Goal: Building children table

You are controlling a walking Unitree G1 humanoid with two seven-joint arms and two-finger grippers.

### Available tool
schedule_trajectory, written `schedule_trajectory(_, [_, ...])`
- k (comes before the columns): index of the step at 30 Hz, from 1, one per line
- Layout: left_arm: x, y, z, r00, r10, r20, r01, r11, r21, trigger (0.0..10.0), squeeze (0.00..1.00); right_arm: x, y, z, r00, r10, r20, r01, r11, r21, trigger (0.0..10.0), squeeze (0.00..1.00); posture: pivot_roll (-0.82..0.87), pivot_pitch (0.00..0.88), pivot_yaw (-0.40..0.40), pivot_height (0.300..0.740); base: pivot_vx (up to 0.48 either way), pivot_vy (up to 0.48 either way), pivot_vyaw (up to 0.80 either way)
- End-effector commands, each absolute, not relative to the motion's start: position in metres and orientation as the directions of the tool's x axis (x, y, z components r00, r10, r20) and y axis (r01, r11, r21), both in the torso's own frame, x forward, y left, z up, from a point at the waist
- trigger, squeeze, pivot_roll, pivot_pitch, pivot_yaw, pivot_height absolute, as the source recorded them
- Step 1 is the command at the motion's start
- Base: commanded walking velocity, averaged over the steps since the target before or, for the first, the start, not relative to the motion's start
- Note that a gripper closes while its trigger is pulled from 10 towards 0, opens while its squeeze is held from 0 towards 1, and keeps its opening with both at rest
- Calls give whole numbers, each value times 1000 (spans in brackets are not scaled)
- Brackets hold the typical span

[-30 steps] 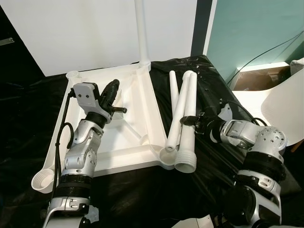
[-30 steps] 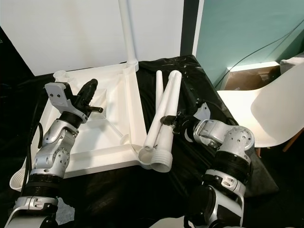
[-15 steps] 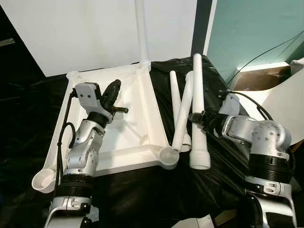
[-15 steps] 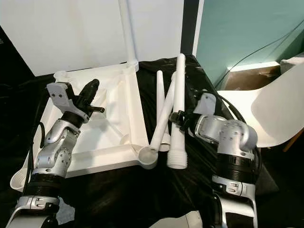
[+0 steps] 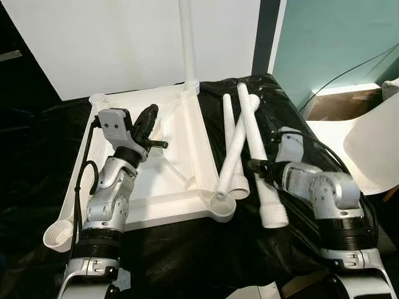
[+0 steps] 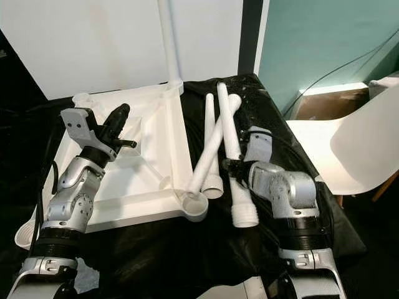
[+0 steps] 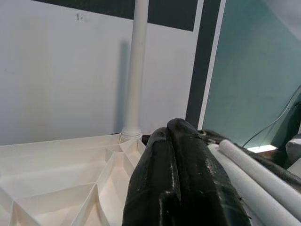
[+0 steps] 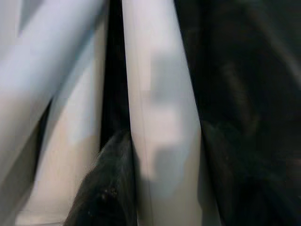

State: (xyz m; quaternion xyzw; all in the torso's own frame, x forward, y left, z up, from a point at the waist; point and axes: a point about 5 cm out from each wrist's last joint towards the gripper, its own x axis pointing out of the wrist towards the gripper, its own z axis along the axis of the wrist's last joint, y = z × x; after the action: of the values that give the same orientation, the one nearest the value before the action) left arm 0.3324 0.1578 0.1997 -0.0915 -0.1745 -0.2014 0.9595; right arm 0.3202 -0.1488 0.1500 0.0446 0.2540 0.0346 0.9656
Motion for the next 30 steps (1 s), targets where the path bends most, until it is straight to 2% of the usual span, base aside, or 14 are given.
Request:
schedule_trajectory(1, [331, 156, 200, 826, -418, 379, 473, 879, -61, 10000, 0, 315, -150, 129, 825, 75, -560, -35, 996, 82, 10000, 0, -54, 0, 62, 740, 0, 0, 0])
schedule_trajectory(9, [332, 155, 200, 821, -426, 380, 480, 875, -55, 10000, 0, 311, -152, 119, 822, 40, -568, -1, 998, 69, 10000, 0, -62, 0, 69, 740, 0, 0, 0])
schedule_trajectory(14, [333, 153, 200, 819, -431, 380, 485, 873, -56, 10000, 0, 317, -154, 137, 884, 18, -467, -28, 1000, -14, 10000, 0, -63, 0, 69, 740, 0, 0, 0])
schedule_trajectory(20, [332, 153, 201, 817, -431, 383, 486, 872, -55, 10000, 0, 319, -156, 143, 911, -14, -413, -24, 996, -85, 10000, 0, -63, 0, 69, 740, 0, 0, 0])
schedule_trajectory(23, [332, 153, 201, 815, -431, 386, 487, 872, -55, 10000, 0, 318, -156, 154, 942, -62, -330, -7, 979, -203, 10000, 0, -61, 0, 64, 740, 0, 0, 0])
schedule_trajectory(24, [332, 153, 201, 815, -431, 386, 487, 872, -55, 10000, 0, 318, -156, 154, 942, -62, -330, -7, 979, -203, 10000, 0, -61, 0, 64, 740, 0, 0, 0])
schedule_trajectory(27, [331, 152, 201, 815, -430, 388, 487, 871, -58, 10000, 0, 316, -154, 154, 967, -69, -245, -23, 934, -357, 10000, 0, -59, 0, 61, 740, 0, 0, 0])
schedule_trajectory(30, [331, 152, 200, 815, -430, 388, 488, 871, -59, 10000, 0, 316, -154, 152, 971, -67, -231, -29, 921, -389, 10000, 0, -59, 0, 61, 740, 0, 0, 0])
